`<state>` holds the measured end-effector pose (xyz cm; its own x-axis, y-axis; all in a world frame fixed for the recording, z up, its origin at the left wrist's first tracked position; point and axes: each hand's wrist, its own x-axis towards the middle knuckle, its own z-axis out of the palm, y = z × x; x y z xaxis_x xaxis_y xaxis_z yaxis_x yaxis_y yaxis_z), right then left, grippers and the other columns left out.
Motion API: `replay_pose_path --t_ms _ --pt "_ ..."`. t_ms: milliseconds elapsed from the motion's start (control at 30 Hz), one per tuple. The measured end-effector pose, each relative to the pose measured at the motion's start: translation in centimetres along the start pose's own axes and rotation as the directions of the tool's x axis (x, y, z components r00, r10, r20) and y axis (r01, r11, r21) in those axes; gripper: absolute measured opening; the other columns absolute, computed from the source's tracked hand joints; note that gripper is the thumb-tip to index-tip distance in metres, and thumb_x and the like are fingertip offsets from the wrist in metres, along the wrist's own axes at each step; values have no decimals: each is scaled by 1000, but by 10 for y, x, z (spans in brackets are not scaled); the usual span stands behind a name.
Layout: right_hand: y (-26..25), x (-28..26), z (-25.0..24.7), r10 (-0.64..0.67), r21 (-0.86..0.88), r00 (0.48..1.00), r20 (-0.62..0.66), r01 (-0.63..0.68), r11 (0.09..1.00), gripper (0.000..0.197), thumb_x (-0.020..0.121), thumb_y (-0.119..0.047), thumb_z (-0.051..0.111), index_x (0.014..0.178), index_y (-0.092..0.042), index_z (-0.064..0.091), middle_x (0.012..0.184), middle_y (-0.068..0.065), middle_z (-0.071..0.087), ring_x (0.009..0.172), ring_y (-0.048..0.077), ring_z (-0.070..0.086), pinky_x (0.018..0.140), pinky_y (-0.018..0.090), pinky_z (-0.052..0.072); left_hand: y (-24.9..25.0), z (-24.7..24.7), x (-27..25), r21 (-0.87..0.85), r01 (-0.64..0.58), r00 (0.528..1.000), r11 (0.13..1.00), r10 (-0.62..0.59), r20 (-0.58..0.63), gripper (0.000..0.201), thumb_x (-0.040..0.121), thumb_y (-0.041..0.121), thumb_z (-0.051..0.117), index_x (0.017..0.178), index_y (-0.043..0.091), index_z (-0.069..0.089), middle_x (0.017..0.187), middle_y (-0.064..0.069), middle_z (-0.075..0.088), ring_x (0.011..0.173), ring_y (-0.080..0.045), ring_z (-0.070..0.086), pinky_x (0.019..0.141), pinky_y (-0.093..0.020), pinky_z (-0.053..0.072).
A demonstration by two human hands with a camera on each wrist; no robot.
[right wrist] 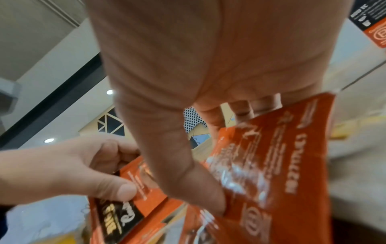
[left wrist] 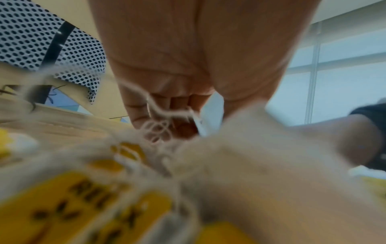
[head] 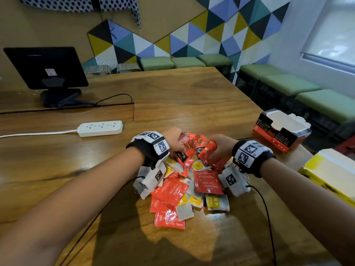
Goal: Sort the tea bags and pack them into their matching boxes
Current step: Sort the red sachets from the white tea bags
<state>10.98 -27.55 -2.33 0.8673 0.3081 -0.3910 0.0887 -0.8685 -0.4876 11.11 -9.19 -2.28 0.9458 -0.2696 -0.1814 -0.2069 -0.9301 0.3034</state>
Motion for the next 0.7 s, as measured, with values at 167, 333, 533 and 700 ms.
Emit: replay_pose_path --t_ms 167,333,533,700 --pt "3 7 0 -32 -33 999 -20 31 999 54 67 -8 79 111 -12 49 114 8 55 90 19 55 66 27 51 -5 -8 15 -109 54 998 993 -58 -27 21 86 18 62 72 14 47 72 -4 50 68 -19 47 50 -22 30" --pt "6 9 -1 -40 -36 999 -19 39 999 63 65 -7 79 118 -18 47 116 2 44 96 20 51 74 33 54 -8 -6 25 -135 148 986 980 -157 -53 19 86 21 61 78 10 49 71 -2 48 74 -22 49 48 -22 30" --pt "5 10 -6 -38 -70 999 -25 36 997 63 68 -3 75 121 -22 48 128 9 41 100 22 50 80 38 55 -12 -4 25 -171 195 980 966 -186 72 24 81 27 69 93 12 55 82 -3 53 78 -20 51 52 -23 33" --pt "1 8 -7 -4 -174 998 -64 -8 985 63 70 -8 76 125 -16 47 127 7 42 110 25 51 83 30 50 -11 -6 23 -254 155 988 955 -148 46 26 75 16 75 94 6 61 90 -8 58 81 -21 53 61 -27 42"
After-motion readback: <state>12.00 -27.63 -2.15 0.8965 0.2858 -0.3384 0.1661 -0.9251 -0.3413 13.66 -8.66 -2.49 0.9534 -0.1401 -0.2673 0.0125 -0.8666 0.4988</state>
